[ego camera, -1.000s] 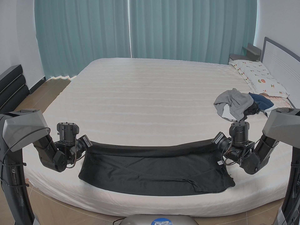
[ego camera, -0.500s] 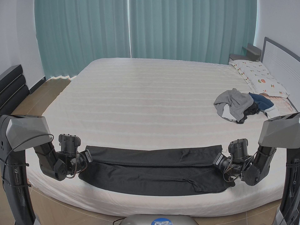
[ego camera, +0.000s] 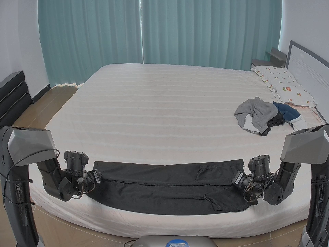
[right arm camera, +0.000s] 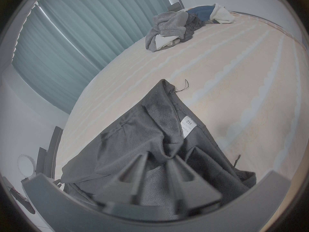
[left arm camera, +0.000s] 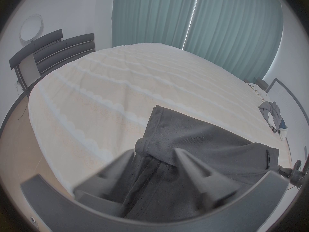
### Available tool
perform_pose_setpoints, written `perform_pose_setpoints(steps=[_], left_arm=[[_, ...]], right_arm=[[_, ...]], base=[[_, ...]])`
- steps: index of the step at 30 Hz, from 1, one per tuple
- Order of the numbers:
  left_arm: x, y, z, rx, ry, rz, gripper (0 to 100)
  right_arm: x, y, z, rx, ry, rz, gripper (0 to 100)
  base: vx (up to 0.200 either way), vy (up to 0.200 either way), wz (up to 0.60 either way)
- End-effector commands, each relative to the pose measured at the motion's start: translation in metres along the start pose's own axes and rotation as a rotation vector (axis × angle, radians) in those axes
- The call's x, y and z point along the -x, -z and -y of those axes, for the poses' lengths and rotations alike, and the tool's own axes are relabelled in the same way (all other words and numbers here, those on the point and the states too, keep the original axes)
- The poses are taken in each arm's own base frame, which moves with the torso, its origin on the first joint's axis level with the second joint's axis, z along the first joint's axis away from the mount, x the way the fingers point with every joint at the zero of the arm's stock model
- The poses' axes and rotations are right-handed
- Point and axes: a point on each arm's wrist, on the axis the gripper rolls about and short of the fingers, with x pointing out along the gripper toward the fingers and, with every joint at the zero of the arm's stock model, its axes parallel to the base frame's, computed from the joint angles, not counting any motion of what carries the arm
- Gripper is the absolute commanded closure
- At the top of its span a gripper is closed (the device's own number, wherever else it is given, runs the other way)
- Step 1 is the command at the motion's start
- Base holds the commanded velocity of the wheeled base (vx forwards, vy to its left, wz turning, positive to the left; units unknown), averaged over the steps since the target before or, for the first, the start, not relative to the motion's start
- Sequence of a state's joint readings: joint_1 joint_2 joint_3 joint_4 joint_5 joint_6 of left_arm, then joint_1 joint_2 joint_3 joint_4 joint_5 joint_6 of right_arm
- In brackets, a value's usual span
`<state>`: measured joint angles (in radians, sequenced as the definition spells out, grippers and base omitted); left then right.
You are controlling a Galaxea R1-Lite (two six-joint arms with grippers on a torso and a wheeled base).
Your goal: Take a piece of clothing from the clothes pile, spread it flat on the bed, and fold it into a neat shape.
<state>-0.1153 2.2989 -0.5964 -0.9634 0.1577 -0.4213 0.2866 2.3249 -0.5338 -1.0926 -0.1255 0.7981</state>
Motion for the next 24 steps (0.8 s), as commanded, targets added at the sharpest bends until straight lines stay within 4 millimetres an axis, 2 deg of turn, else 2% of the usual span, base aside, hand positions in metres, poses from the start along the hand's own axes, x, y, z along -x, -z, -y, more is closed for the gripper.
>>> perform_pose_setpoints(steps=[1,7,8,10,12,17,18,22,24], left_arm=[[0.003,0.0,-0.001,0.001,-0.001,0.0,0],[0.014,-0.015,-0.006,0.021,0.033,0.03,0],[0.014,-0.015,-0.006,0.021,0.033,0.03,0],[0.017,-0.025,-0.007,0.034,0.076,0.044,0],[0.02,-0.032,-0.009,0.043,0.1,0.056,0],[0.02,-0.041,-0.008,0.047,0.218,-0.011,0],[0.018,-0.049,-0.006,0.045,0.274,-0.052,0],[0.009,-0.06,-0.008,-0.03,0.291,-0.1,0],[0.001,-0.058,-0.012,-0.058,0.282,-0.127,0]], right_arm=[[0.009,-0.008,-0.006,-0.01,-0.028,0.024,0],[0.044,-0.024,-0.01,-0.052,-0.072,0.07,0],[0.044,-0.024,-0.01,-0.052,-0.072,0.07,0],[0.063,-0.028,-0.006,-0.097,-0.112,0.048,0],[0.073,-0.029,0.0,-0.131,-0.122,0.026,0],[0.078,-0.032,0.01,-0.195,-0.119,0.006,0],[0.079,-0.03,0.014,-0.209,-0.121,-0.02,0],[0.079,-0.026,0.017,-0.225,-0.148,-0.08,0],[0.08,-0.025,0.017,-0.238,-0.157,-0.083,0]], base=[[0.0,0.0,0.0],[0.0,0.0,0.0],[0.0,0.0,0.0],[0.0,0.0,0.0],[0.0,0.0,0.0],[0.0,0.0,0.0],[0.0,0.0,0.0],[0.0,0.0,0.0],[0.0,0.0,0.0]])
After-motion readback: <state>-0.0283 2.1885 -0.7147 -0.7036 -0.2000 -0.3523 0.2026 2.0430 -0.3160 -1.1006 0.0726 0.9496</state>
